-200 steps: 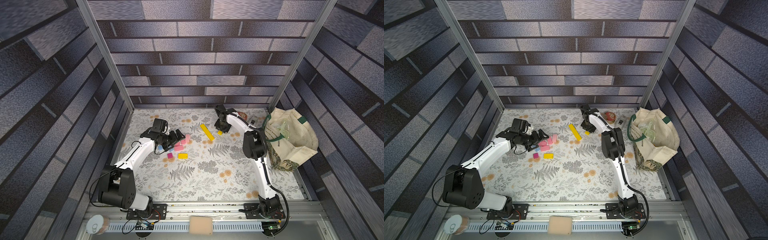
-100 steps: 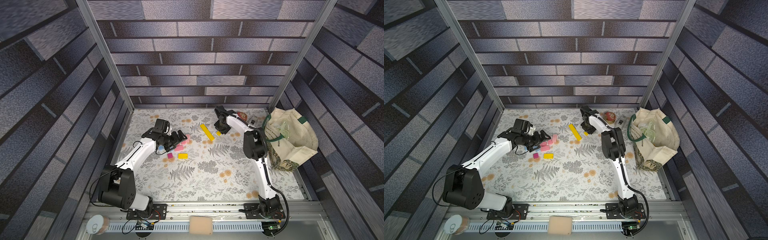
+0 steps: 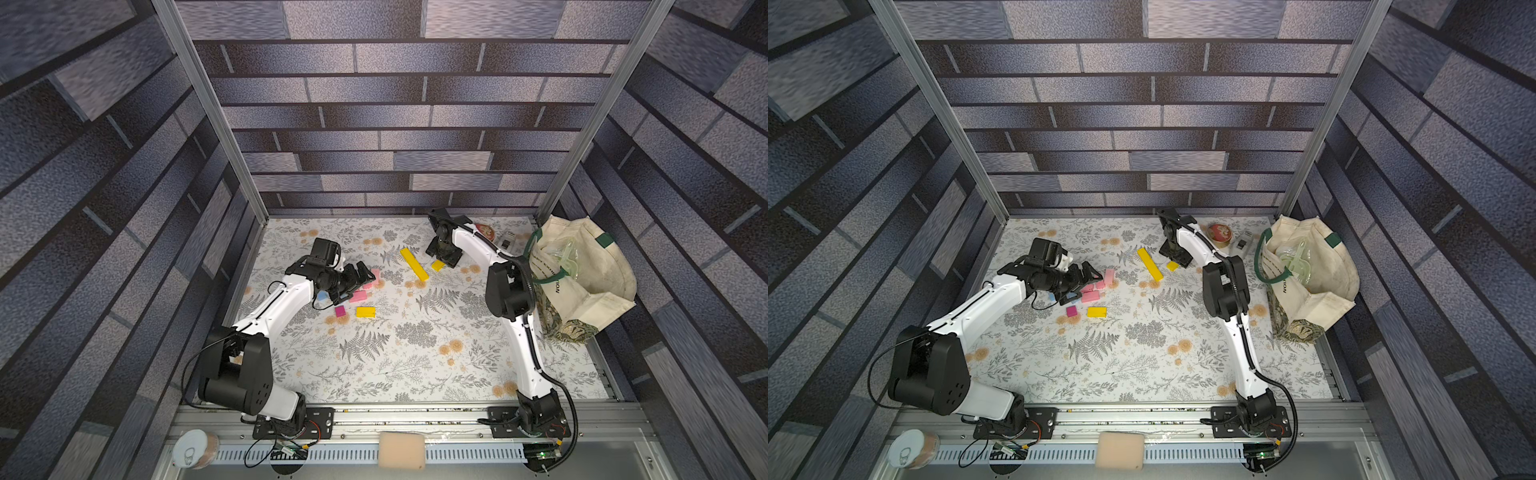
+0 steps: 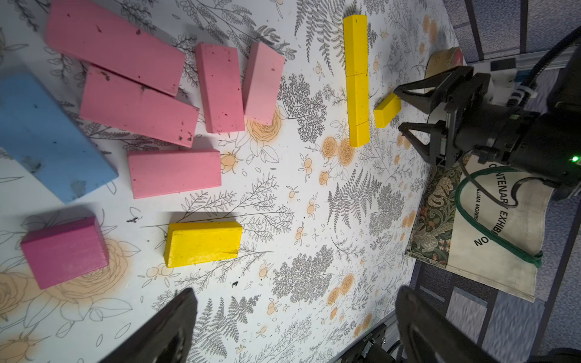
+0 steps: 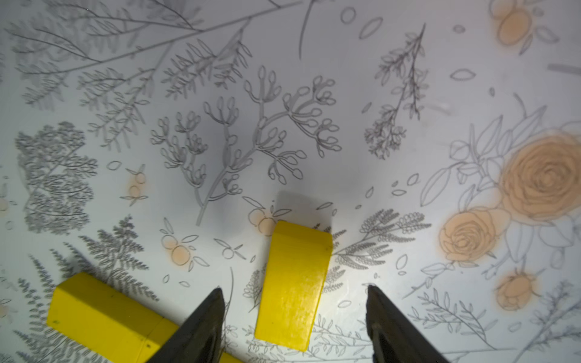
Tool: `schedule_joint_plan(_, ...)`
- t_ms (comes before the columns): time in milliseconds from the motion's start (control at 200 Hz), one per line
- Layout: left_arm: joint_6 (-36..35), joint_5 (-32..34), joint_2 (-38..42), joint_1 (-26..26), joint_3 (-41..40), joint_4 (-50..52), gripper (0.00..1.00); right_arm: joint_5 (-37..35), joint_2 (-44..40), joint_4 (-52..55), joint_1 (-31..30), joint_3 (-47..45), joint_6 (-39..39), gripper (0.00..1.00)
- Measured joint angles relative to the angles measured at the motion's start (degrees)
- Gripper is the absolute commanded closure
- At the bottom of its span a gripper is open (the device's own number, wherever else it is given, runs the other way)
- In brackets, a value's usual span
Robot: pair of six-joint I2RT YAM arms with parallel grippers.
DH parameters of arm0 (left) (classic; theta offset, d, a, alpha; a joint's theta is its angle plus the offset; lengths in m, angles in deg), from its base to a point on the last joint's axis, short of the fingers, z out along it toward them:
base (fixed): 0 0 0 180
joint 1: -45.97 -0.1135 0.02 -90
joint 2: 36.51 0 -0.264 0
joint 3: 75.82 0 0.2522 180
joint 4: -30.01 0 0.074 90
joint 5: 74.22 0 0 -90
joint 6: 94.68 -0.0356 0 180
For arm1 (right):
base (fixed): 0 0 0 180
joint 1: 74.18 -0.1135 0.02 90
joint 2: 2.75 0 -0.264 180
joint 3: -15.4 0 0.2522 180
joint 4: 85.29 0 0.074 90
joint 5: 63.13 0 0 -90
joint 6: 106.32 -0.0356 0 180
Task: Assemble the letter v with building blocks
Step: Assemble the building block at the center of the board.
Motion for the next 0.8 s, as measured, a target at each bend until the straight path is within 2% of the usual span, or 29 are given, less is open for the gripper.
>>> schedule_joint_plan(120,-0.28,0.07,-0.11,0.00,0.00,0.35,0.00,-0.15,4.22,1.99,0.44,7.72,4.26,0.37)
schedule_joint_plan(215,-0.66,0.07,-0.11,0.00,0.00,0.46,0.00,-0.17,6.40,3.72,0.70,9.86,5.84,0.39)
schedule_joint_plan(626,-1.05,0.02,-0.11,0.00,0.33,0.66,0.00,-0.90,7.10,5.73,0.81,7.72,6.73,0.41)
schedule_joint_plan(797,-1.05,0.02,-0.11,0.00,0.33,0.79,0.00,-0.50,4.02,3.15,0.81,1.86,5.01,0.46)
